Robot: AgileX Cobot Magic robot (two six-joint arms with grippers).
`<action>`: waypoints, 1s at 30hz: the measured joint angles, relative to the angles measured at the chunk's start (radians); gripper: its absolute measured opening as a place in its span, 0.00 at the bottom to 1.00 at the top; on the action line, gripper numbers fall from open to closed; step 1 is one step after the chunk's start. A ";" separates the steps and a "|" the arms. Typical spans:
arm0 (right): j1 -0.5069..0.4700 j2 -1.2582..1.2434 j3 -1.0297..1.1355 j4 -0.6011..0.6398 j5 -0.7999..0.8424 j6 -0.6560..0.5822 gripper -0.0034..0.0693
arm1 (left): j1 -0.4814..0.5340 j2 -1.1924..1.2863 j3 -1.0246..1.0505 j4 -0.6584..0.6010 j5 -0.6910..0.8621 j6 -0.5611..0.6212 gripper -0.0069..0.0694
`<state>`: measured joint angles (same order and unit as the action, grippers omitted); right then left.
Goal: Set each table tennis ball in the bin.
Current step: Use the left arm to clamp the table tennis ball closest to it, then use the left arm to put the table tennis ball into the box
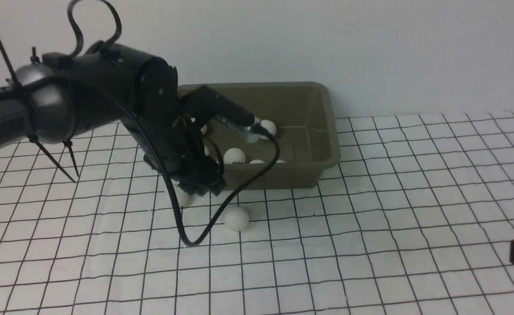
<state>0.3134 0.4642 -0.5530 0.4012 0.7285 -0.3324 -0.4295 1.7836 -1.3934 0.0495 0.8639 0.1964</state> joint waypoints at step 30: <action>0.000 0.000 0.000 0.001 -0.006 -0.001 0.03 | 0.000 0.227 -0.120 0.149 -0.436 -0.022 0.65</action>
<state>0.3134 0.4642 -0.5530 0.4019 0.7227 -0.3335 -0.4295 2.0109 -1.5138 0.1983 0.4278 0.1741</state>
